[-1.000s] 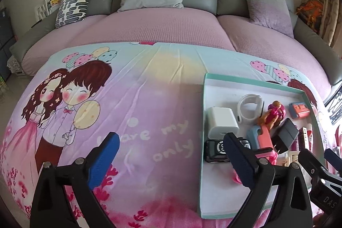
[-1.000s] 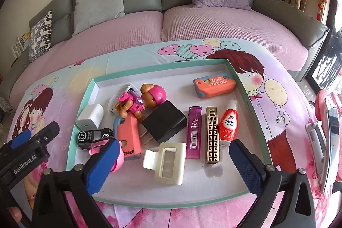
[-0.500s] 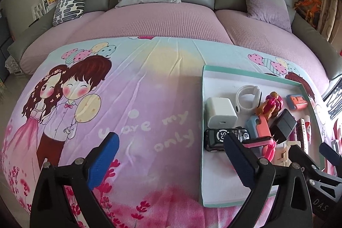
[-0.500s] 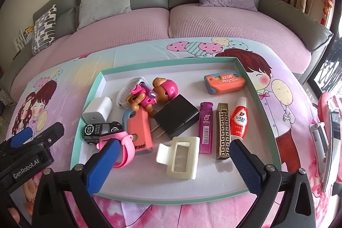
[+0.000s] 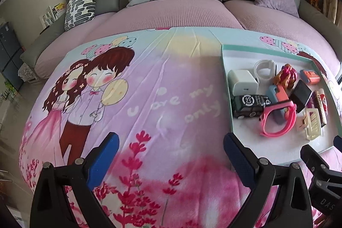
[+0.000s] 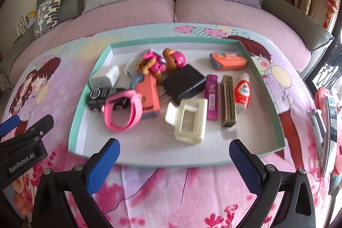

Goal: Organize rigid objects

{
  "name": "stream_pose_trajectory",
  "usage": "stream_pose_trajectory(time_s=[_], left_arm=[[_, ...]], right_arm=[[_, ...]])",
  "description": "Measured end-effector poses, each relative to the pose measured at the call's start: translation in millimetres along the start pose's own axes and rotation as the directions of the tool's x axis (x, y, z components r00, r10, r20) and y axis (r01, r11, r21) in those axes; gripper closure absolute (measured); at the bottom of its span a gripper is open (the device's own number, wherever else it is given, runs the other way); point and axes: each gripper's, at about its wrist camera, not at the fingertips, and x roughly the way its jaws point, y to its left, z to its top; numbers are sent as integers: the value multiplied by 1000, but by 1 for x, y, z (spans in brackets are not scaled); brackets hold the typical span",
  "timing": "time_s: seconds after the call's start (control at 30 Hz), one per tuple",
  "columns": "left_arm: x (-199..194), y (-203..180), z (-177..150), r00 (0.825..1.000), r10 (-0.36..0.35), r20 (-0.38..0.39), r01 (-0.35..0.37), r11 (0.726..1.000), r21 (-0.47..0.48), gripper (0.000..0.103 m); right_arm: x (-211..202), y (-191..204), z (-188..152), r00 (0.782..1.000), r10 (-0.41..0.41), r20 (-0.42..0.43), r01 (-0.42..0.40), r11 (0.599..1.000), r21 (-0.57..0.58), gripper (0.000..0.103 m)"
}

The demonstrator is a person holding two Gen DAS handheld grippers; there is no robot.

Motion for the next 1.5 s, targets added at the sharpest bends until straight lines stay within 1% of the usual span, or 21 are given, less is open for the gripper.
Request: stream_pose_trajectory(time_s=[0.1,0.2,0.4,0.57,0.93,1.07,1.5], left_arm=[[-5,2,-8,1000,6,-1,-6,1000,12,5],[-8,3,-15,1000,-5,-9,6,1000,26,5],[-8,9,-25,999,-21,-34,22,999,34,5],[-6,13,-25,999,-30,-41,31,999,19,5],[6,10,-27,998,-26,-58,28,999,34,5],[7,11,-27,998,-36,-57,38,999,30,5],[10,10,-26,998,-27,-59,29,999,34,5]], right_arm=[[-2,4,-9,1000,-8,-12,8,1000,-17,0],[-5,6,-15,1000,-16,-19,16,1000,-25,0],[-11,5,-16,1000,-23,-12,23,999,-23,0],[-11,5,-15,1000,-28,-13,27,999,-22,0],[-1,2,-15,999,-26,-19,26,1000,-17,0],[0,3,-15,1000,-25,-20,24,1000,-18,0],[3,4,-14,1000,-20,-16,20,1000,-18,0]])
